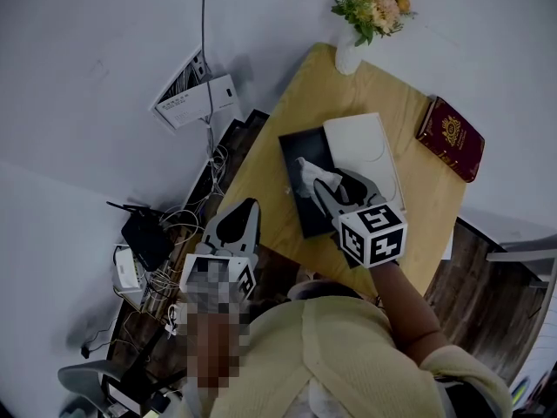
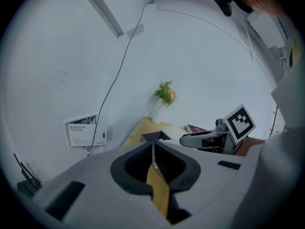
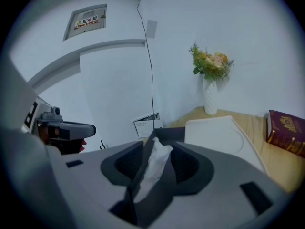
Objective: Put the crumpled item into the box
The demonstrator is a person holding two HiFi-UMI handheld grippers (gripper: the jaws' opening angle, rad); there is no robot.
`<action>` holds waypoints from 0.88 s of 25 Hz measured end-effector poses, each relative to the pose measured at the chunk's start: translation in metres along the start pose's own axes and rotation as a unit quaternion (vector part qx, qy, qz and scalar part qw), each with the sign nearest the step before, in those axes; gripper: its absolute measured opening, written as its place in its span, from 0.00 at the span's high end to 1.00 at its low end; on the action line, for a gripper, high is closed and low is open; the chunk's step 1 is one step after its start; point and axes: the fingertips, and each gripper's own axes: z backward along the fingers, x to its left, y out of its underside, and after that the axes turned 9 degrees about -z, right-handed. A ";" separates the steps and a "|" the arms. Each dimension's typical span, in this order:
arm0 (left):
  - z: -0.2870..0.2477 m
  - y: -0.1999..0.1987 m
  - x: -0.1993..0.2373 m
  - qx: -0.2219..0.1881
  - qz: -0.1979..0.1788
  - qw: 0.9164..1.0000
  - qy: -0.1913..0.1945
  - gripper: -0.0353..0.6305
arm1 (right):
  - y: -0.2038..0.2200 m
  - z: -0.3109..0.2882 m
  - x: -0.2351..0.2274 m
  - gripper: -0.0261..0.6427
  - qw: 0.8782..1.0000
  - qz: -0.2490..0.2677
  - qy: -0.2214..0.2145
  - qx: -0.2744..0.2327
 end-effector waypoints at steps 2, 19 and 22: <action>0.000 0.000 0.000 -0.001 0.001 1.000 -0.001 0.90 | -0.001 0.001 -0.001 0.70 1.000 0.002 0.005 -0.005; 0.006 -0.005 -0.005 -0.014 -0.007 1.000 0.020 0.90 | -0.005 0.025 -0.003 0.67 0.997 0.038 0.055 -0.032; 0.007 -0.006 -0.008 -0.016 -0.009 0.999 0.028 0.90 | -0.003 0.030 0.000 0.67 0.998 0.028 0.053 -0.035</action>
